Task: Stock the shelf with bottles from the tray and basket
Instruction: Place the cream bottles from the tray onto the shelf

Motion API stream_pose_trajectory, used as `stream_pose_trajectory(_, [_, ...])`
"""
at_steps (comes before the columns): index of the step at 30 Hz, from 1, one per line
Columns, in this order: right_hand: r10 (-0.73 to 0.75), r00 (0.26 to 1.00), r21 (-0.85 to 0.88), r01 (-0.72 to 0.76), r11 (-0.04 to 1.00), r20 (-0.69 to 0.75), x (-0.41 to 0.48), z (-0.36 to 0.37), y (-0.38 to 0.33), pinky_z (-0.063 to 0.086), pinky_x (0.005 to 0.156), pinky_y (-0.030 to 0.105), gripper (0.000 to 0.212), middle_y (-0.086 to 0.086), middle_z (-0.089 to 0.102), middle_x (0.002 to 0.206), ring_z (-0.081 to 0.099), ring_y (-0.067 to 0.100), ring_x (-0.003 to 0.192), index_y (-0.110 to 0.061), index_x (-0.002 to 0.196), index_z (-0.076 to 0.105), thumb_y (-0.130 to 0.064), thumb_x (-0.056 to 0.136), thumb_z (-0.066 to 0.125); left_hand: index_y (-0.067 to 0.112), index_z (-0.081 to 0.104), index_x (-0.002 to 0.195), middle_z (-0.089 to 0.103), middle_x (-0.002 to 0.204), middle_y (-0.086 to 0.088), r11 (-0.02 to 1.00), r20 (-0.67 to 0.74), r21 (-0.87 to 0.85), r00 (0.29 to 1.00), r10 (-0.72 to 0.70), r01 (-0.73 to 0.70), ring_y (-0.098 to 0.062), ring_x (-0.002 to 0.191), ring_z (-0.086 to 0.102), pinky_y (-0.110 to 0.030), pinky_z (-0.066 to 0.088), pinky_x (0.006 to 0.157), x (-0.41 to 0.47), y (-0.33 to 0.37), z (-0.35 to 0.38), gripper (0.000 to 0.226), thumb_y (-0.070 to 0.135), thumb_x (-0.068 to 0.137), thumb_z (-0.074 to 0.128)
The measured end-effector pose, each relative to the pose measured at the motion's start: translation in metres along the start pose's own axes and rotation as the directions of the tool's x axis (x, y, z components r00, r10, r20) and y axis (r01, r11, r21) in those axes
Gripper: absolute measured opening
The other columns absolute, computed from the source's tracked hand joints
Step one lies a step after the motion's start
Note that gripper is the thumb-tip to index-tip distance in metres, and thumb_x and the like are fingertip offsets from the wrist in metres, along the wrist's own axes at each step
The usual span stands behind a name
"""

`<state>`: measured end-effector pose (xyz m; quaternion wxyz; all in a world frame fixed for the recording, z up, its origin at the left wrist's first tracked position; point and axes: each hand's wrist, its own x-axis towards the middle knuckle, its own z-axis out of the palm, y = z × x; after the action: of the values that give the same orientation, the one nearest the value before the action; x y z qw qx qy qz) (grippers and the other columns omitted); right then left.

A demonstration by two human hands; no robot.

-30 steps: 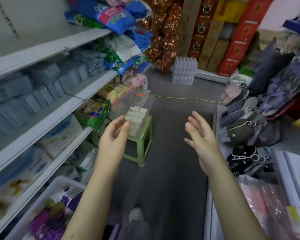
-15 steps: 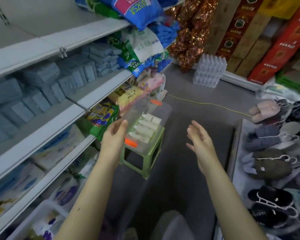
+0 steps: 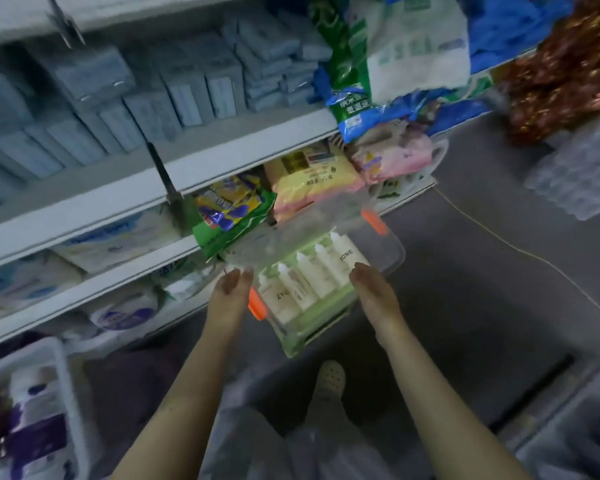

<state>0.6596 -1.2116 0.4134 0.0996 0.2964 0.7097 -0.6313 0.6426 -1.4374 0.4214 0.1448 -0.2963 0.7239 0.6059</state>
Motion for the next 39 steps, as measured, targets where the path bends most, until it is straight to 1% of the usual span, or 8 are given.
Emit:
stream_pose_trajectory(4, [0.070, 0.994, -0.071, -0.064, 0.995, 0.080, 0.068, -0.011, 0.018, 0.045, 0.094, 0.036, 0.054, -0.001, 0.060, 0.120, 0.056, 0.018, 0.113, -0.018, 0.112, 0.060, -0.055, 0.072, 0.060, 0.008, 0.064, 0.100, 0.066, 0.099, -0.006, 0.998, -0.097, 0.026, 0.993, -0.062, 0.065, -0.020, 0.090, 0.060, -0.027, 0.043, 0.070, 0.023, -0.027, 0.035, 0.035, 0.042, 0.095, 0.055])
stream_pose_trajectory(7, [0.122, 0.990, -0.145, -0.112, 0.983, 0.068, 0.119, -0.009, 0.030, 0.048, 0.093, 0.040, 0.061, 0.006, 0.062, 0.124, 0.058, 0.024, 0.114, -0.014, 0.118, 0.062, -0.053, 0.071, 0.057, 0.022, 0.059, 0.102, 0.061, 0.097, 0.009, 0.994, -0.203, -0.012, 0.973, -0.108, 0.107, -0.013, 0.092, 0.059, -0.035, 0.049, 0.087, 0.046, -0.044, 0.059, 0.037, 0.055, 0.085, 0.063])
stream_pose_trajectory(11, [0.140, 0.989, -0.267, -0.121, 0.956, 0.052, 0.185, -0.003, 0.049, 0.037, 0.086, 0.026, 0.041, -0.003, 0.051, 0.127, 0.049, 0.014, 0.113, -0.015, 0.133, 0.051, -0.033, 0.096, 0.055, 0.016, 0.059, 0.100, 0.065, 0.104, -0.011, 0.973, -0.366, -0.032, 0.903, -0.225, 0.230, -0.032, 0.097, 0.064, -0.052, 0.052, 0.089, 0.097, -0.097, 0.087, 0.077, 0.080, 0.057, 0.050])
stream_pose_trajectory(18, [0.184, 0.981, -0.492, -0.134, 0.860, 0.055, 0.277, 0.001, 0.091, 0.046, 0.082, 0.030, 0.049, 0.003, 0.053, 0.133, 0.055, 0.020, 0.109, -0.017, 0.139, 0.046, -0.039, 0.095, 0.053, 0.013, 0.051, 0.126, 0.055, 0.104, -0.002, 0.945, -0.521, -0.193, 0.788, -0.328, 0.265, -0.021, 0.098, 0.055, -0.031, 0.043, 0.088, 0.125, -0.106, 0.114, 0.045, 0.047, 0.098, 0.043])
stream_pose_trajectory(24, [0.288, 0.958, -0.493, -0.254, 0.832, -0.008, 0.318, 0.007, 0.108, 0.045, 0.102, 0.050, 0.057, 0.002, 0.049, 0.138, 0.053, 0.025, 0.120, -0.020, 0.145, 0.036, -0.042, 0.096, 0.053, 0.017, 0.047, 0.138, 0.056, 0.133, -0.005, 0.934, -0.578, -0.222, 0.734, -0.357, 0.280, -0.023, 0.122, 0.052, -0.027, 0.036, 0.094, 0.135, -0.115, 0.119, 0.051, 0.050, 0.101, 0.033])
stream_pose_trajectory(30, [0.273, 0.962, -0.629, -0.213, 0.748, 0.000, 0.335, 0.008, 0.124, 0.048, 0.097, 0.049, 0.060, 0.015, 0.059, 0.128, 0.059, 0.034, 0.115, -0.008, 0.131, 0.053, -0.052, 0.092, 0.053, 0.017, 0.046, 0.139, 0.055, 0.135, -0.006, 0.928, -0.592, -0.212, 0.715, -0.371, 0.305, -0.024, 0.123, 0.051, -0.024, 0.033, 0.090, 0.137, -0.117, 0.121, 0.051, 0.049, 0.101, 0.033])
stream_pose_trajectory(35, [0.307, 0.951, -0.725, -0.187, 0.663, 0.036, 0.330, 0.001, 0.118, 0.039, 0.102, 0.038, 0.059, 0.014, 0.045, 0.144, 0.049, 0.032, 0.127, -0.009, 0.142, 0.041, -0.045, 0.097, 0.051, 0.018, 0.047, 0.138, 0.056, 0.132, -0.003, 0.929, -0.593, -0.223, 0.715, -0.369, 0.295, -0.019, 0.120, 0.052, -0.025, 0.033, 0.090, 0.137, -0.116, 0.122, 0.050, 0.049, 0.101, 0.033])
stream_pose_trajectory(39, [0.359, 0.930, -0.701, -0.202, 0.684, 0.081, 0.344, -0.009, 0.128, 0.045, 0.102, 0.050, 0.076, 0.012, 0.053, 0.139, 0.056, 0.032, 0.120, -0.017, 0.137, 0.047, -0.067, 0.080, 0.051, 0.017, 0.047, 0.137, 0.056, 0.131, -0.004, 0.929, -0.591, -0.212, 0.717, -0.370, 0.304, -0.017, 0.116, 0.052, -0.025, 0.031, 0.089, 0.137, -0.113, 0.124, 0.050, 0.049, 0.101, 0.032])
